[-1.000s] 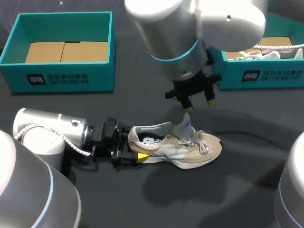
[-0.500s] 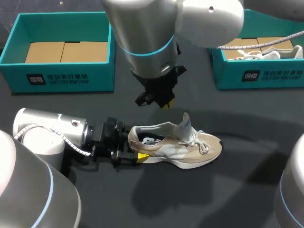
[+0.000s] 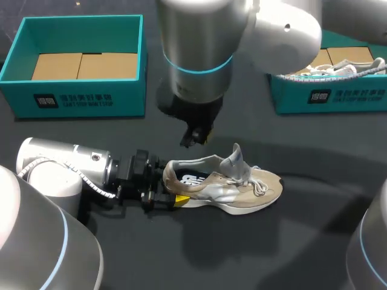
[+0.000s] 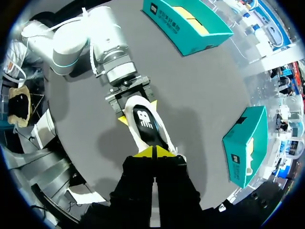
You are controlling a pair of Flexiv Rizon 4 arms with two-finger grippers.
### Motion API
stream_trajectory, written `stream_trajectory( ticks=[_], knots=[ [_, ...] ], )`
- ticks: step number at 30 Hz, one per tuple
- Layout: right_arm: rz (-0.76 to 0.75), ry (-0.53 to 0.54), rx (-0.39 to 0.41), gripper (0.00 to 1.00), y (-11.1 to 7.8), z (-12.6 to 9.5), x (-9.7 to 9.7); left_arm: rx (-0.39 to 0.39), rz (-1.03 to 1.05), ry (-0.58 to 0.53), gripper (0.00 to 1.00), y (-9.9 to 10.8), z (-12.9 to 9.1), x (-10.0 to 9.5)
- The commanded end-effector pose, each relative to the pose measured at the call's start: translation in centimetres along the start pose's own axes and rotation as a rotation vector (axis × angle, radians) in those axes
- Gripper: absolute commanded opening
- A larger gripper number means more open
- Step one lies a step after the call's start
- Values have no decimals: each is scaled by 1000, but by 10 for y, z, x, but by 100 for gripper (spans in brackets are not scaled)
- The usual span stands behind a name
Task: Take the shoe out of the shoebox, open the shoe tongue, remove and reinsert the insole, then place the shoe into the shoebox
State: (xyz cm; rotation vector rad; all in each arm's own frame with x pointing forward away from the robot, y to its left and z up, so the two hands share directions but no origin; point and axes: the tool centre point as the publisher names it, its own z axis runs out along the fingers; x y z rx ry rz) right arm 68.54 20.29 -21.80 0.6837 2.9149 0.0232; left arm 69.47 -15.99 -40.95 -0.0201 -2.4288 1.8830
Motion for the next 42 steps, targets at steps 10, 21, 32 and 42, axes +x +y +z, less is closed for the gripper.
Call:
stream_trajectory(
  ticks=[10,21,32,42],
  knots=[
    [-282,127,32,0,8,25,7,-2,0,-2,0,1,2,2],
    [-267,143,-26,0,9,65,9,-2,0,-2,0,1,2,2],
    [-298,110,-7,0,9,93,14,-2,0,-2,0,1,2,2],
    [-298,110,-7,0,9,93,14,-2,0,-2,0,1,2,2]
  ],
)
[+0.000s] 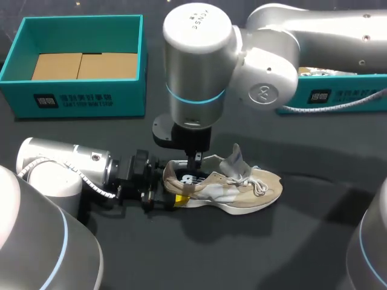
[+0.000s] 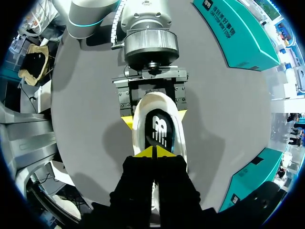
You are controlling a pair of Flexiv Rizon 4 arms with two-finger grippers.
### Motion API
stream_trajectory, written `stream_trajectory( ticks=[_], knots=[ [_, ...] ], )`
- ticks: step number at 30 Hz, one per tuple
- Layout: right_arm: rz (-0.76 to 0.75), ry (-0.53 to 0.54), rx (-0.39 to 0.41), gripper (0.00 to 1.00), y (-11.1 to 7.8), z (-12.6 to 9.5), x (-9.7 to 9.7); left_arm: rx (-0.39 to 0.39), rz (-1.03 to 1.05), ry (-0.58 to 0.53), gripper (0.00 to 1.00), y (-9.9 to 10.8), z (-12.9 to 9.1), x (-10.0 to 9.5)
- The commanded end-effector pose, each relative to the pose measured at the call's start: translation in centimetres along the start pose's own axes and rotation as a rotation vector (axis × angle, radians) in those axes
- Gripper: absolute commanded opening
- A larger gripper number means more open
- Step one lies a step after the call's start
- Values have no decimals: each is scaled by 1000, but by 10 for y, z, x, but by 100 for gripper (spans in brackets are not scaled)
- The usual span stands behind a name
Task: Take the shoe out of the shoebox, open the shoe tongue, remove and reinsert the insole, then place the shoe into the shoebox
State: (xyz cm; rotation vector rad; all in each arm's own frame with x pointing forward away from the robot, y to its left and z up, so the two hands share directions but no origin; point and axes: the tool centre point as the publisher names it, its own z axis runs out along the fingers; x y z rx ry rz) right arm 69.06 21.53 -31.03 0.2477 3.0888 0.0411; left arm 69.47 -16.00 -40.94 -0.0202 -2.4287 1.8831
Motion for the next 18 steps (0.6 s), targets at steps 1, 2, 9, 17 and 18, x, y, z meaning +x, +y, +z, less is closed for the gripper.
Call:
stream_trajectory(
  ticks=[1,2,9,17,18],
  knots=[
    [-18,-6,-8,0,0,6,-2,-2,0,-2,0,1,2,2],
    [-17,1,-3,0,-2,12,-4,-2,0,-2,0,1,2,2],
    [-58,16,-16,0,-4,35,-12,-2,0,-2,0,1,2,2],
    [-75,32,-20,0,-10,54,-13,-2,0,-2,0,1,2,2],
    [-74,34,-21,0,-12,57,-13,-2,0,-2,0,1,2,2]
  ],
)
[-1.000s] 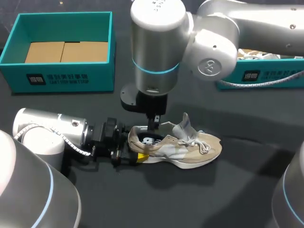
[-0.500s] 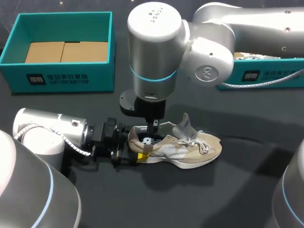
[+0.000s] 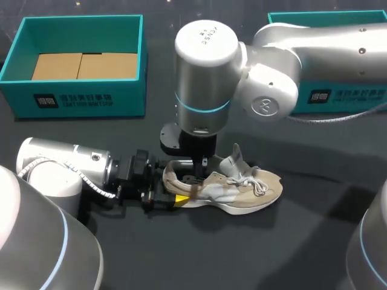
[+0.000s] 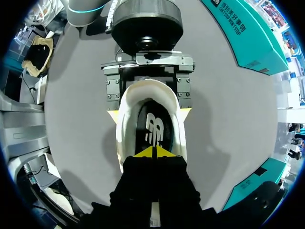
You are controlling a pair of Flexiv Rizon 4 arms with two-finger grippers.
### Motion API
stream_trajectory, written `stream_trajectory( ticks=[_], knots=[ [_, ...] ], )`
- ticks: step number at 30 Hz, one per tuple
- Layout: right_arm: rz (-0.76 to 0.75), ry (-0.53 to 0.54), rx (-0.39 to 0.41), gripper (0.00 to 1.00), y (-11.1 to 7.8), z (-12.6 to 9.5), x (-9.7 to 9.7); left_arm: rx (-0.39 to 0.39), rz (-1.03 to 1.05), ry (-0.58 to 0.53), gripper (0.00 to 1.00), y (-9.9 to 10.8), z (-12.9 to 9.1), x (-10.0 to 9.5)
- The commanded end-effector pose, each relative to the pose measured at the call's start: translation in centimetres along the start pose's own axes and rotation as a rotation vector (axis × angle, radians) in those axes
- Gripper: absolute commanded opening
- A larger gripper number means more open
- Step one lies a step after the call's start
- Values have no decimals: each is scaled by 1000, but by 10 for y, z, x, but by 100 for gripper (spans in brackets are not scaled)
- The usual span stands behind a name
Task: Take the shoe out of the shoebox, open the shoe tongue, remove and reinsert the insole, then place the shoe into the shoebox
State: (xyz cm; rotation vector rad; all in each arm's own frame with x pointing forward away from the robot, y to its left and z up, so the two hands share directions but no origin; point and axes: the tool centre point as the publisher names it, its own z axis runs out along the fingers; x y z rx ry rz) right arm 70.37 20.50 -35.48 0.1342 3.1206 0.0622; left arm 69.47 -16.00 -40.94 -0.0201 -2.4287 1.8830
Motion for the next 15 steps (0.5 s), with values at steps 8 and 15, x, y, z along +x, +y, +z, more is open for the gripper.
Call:
stream_trajectory(
  ticks=[8,15],
  knots=[
    [25,-2,-5,0,-20,23,-1,-2,0,-2,0,1,2,2],
    [54,-8,5,35,-33,23,-3,-2,0,-2,0,1,2,2]
  ],
)
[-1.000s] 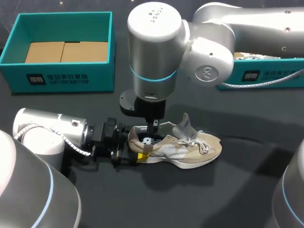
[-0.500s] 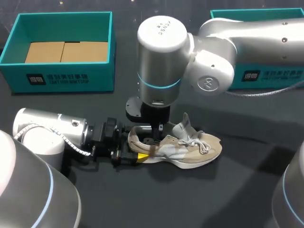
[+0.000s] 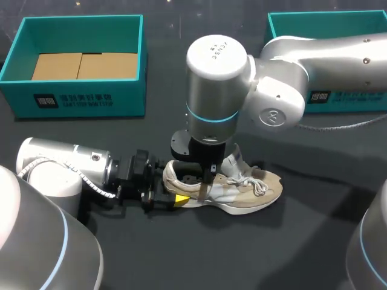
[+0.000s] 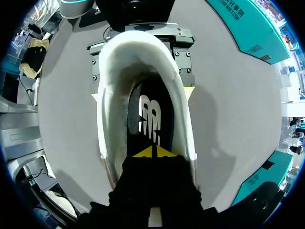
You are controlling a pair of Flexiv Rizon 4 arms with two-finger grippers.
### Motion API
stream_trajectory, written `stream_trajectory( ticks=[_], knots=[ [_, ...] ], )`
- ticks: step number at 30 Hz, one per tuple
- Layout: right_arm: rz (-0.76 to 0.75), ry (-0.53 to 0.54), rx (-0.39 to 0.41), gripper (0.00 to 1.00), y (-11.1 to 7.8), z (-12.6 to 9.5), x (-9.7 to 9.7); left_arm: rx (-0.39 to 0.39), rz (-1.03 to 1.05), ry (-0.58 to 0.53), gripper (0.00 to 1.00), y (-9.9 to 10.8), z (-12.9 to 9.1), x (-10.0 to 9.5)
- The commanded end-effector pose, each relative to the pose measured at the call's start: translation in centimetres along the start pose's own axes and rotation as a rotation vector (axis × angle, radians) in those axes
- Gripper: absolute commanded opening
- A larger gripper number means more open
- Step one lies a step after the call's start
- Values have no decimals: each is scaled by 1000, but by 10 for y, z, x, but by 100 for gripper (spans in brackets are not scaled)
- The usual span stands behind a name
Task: Take the shoe out of the shoebox, open the shoe tongue, remove and reinsert the insole, then place the shoe into the shoebox
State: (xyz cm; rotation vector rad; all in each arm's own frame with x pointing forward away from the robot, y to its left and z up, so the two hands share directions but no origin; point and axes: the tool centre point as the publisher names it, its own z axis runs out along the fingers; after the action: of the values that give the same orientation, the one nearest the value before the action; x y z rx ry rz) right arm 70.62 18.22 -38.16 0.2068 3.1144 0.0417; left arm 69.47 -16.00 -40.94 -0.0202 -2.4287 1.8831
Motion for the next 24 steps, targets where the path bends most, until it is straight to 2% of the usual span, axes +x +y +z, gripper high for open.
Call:
stream_trajectory(
  ticks=[1,2,8,16,24],
  knots=[
    [10,-3,-10,40,-11,-2,0,-2,0,-2,0,1,2,2],
    [14,-2,-9,44,-12,-2,0,-2,0,-2,0,1,2,2],
    [16,38,-23,45,-16,4,-5,-2,0,-2,0,1,2,2],
    [19,150,-45,48,-19,27,-11,-2,0,-2,0,1,2,2],
    [36,228,-54,40,-15,37,6,-2,0,-2,0,1,2,2]
  ],
)
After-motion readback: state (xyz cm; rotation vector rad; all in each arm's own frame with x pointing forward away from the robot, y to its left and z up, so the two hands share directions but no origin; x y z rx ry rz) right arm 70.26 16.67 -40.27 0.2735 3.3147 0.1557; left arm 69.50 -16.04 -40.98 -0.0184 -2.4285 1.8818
